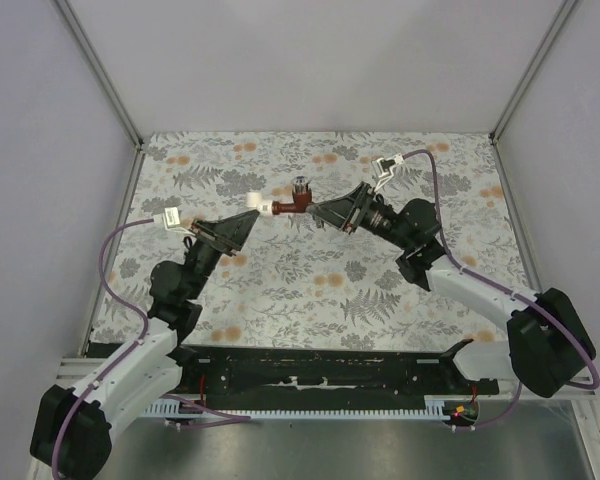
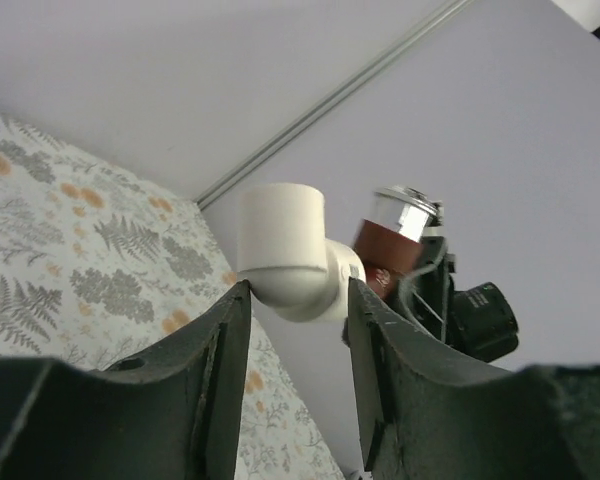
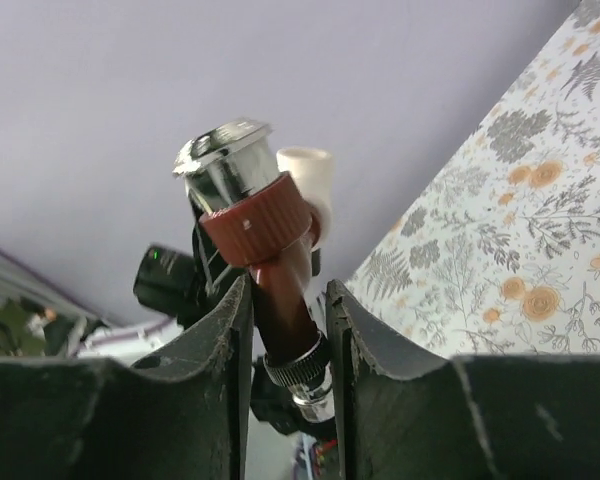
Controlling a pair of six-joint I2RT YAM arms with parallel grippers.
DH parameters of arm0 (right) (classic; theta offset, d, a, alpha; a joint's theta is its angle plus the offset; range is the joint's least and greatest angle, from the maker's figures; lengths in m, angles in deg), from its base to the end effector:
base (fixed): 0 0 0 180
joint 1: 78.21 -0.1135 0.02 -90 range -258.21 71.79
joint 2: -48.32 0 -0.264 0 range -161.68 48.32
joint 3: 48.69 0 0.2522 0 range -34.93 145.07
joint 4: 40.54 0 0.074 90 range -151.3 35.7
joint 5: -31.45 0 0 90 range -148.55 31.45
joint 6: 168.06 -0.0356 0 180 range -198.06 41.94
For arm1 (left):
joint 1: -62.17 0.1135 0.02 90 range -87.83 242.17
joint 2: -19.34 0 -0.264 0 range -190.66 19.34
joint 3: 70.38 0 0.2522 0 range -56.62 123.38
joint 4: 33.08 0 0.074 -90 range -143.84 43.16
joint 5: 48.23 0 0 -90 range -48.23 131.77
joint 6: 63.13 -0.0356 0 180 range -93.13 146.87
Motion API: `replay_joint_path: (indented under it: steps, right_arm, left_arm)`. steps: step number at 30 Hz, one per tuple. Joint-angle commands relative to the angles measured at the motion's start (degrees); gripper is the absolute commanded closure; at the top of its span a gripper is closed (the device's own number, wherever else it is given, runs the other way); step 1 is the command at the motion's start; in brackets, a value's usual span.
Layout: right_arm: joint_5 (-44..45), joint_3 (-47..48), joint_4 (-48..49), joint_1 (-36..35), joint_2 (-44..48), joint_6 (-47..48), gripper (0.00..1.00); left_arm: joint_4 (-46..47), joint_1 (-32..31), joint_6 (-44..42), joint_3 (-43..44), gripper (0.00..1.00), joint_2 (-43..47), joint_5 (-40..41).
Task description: Install the water faucets
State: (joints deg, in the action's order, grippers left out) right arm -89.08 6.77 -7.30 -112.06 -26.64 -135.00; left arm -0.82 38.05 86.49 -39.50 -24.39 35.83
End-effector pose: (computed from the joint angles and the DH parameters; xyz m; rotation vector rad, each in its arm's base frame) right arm 0.2315 0.1771 0.3091 -0.2101 1.5688 1.6425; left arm 0.1612 -0.0762 0.2763 -0.3161 1.3109 -1.3199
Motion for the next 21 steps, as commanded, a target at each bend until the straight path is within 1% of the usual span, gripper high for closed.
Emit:
replay_joint_path:
  steps: [1, 6, 8, 10, 12, 14, 15, 19, 21]
  right_arm:
    - [6.00, 1.64, -2.96, 1.50, -1.86, -10.82, 1.00]
    - [5.30, 1.99, -2.88, 1.59, -2.65, -7.75, 1.00]
    - [4.77, 2.25, -2.79, 1.76, -2.56, -6.17, 1.00]
    - [4.16, 2.60, -2.97, 1.85, -2.82, -5.11, 1.00]
    - [3.63, 2.61, -2.36, 1.94, -2.91, -4.49, 1.00]
    - [3.37, 2.61, -2.53, 2.29, -2.56, -3.53, 1.00]
    - [3.45, 2.43, -2.62, 2.38, -2.21, -3.00, 1.00]
    - [3.28, 2.25, -3.32, 3.61, -1.24, -3.17, 1.00]
    - [2.58, 2.95, -5.68, 3.96, -0.54, -2.30, 1.00]
  left_arm:
    - [16.12, -0.40, 0.42, 0.98, 0.98, 0.84, -3.47]
    - [13.41, -0.40, 0.59, 1.24, 0.98, 1.27, -3.21]
    - [9.11, -0.49, -0.19, 1.86, 0.90, 2.23, -2.94]
    - [2.71, -0.40, -2.47, 3.08, 0.85, 3.46, -2.94]
    - [-0.92, -0.40, -3.89, 3.62, 0.76, 4.69, -2.59]
    - [-5.13, -0.49, -5.29, 4.05, 0.61, 6.19, -1.54]
    - [-8.80, -0.40, -6.86, 4.93, 0.55, 7.33, -1.36]
    - [-22.96, -0.40, -15.39, 8.80, 0.35, 11.02, -3.82]
    - [-26.67, -0.40, -18.82, 9.24, 0.28, 12.08, -5.92]
